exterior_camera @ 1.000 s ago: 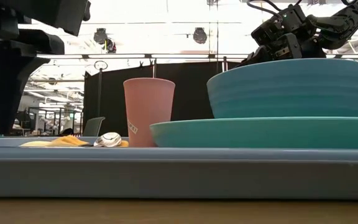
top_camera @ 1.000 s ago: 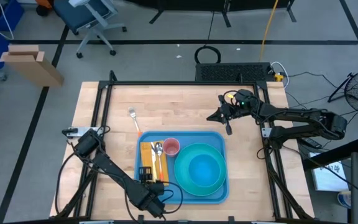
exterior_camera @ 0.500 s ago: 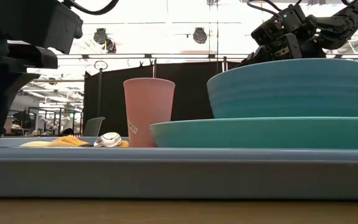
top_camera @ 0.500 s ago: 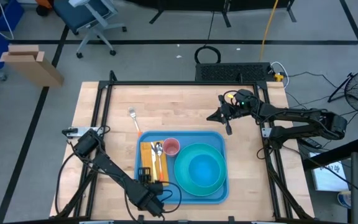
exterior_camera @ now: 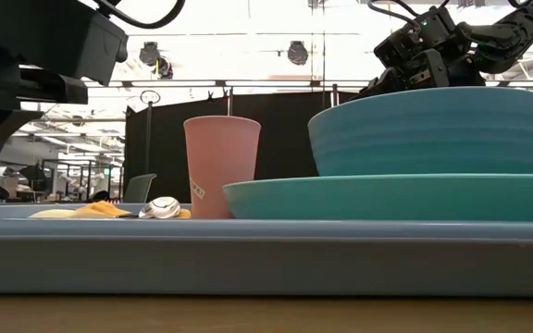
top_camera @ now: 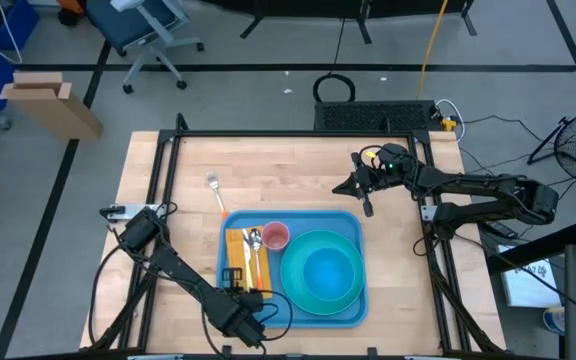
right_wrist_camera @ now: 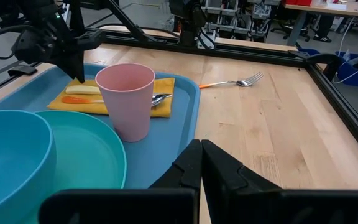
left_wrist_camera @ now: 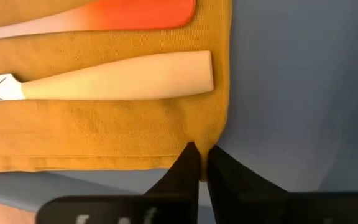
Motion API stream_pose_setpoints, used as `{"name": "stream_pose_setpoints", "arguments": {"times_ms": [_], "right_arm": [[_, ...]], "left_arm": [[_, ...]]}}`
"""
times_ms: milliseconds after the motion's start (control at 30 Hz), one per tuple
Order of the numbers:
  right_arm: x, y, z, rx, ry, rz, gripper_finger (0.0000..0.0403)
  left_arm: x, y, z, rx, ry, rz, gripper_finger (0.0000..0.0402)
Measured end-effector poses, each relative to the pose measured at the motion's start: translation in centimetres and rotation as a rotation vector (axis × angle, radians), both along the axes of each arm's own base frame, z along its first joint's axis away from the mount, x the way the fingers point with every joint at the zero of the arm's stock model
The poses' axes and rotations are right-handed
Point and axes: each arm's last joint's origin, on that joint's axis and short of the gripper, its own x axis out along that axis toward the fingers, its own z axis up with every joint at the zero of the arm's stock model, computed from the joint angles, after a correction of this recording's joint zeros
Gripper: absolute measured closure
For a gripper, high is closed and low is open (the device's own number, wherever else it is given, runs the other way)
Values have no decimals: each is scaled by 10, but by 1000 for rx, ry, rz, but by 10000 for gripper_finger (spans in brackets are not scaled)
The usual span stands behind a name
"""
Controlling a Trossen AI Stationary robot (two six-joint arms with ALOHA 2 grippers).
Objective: Set up tray
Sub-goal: Adjust the yellow napkin on the blue serving tray
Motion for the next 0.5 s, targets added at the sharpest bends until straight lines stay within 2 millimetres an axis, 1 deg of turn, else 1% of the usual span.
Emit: {"name": "stream_pose_setpoints", "arguments": {"times_ms": [100,233,400,500], "right_arm": [[0,0,0,0,0,0,403],[0,0,0,0,0,0,403],[0,0,0,0,0,0,403],[0,0,0,0,0,0,403]], "left_arm": [[-1,0,0,0,8,8,379],[-3,1,1,-5,45,23,393],[-7,3,1,17,87,65,382],[-7,3,1,14,90,62,390]]}}
